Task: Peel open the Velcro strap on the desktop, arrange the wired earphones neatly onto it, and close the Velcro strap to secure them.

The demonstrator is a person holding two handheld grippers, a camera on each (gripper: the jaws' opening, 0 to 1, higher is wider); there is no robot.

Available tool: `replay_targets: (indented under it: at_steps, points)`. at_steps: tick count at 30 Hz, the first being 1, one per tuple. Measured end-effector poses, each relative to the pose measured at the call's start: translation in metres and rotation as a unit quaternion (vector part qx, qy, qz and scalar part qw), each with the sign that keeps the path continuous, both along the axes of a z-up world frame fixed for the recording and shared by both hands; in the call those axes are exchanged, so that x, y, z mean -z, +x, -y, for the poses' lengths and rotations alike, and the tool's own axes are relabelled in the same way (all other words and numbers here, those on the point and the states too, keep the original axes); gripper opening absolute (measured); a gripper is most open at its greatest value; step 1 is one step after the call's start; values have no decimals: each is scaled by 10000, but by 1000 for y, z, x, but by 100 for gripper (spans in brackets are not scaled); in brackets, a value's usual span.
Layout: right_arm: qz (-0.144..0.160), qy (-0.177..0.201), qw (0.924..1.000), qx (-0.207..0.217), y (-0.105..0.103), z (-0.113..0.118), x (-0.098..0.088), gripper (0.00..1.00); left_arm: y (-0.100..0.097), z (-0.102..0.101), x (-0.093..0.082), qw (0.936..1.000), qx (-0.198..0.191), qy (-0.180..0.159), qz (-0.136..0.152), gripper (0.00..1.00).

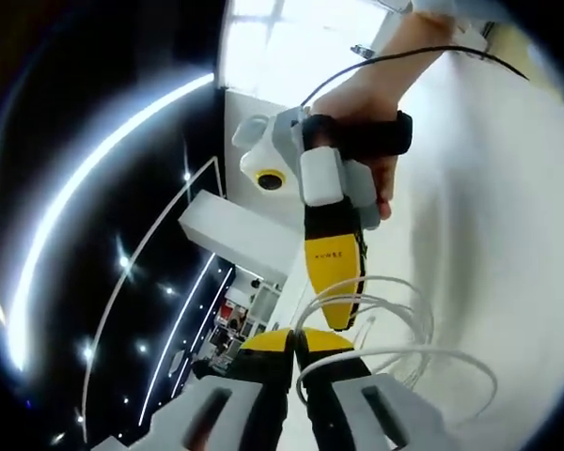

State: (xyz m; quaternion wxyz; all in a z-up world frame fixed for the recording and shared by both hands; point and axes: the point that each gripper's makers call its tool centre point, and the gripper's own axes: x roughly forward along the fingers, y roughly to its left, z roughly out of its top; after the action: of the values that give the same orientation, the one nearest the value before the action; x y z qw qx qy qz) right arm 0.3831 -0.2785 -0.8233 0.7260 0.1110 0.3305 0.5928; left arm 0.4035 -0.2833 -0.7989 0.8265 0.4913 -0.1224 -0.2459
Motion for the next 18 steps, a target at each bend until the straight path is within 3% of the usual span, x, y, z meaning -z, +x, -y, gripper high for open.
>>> replay_targets:
  at_steps: [8, 14, 18]
  points:
    - [-27, -114, 9999, -25, 0, 1, 4, 4, -2, 1, -2, 9999, -3, 75, 89, 7]
    - [640, -286, 9972, 253, 13, 12, -2, 4, -4, -1, 0, 10000, -14, -28, -39, 7]
    - [728, -192, 9965, 349, 15, 15, -10, 4, -3, 1, 3, 9999, 18, -59, -134, 7]
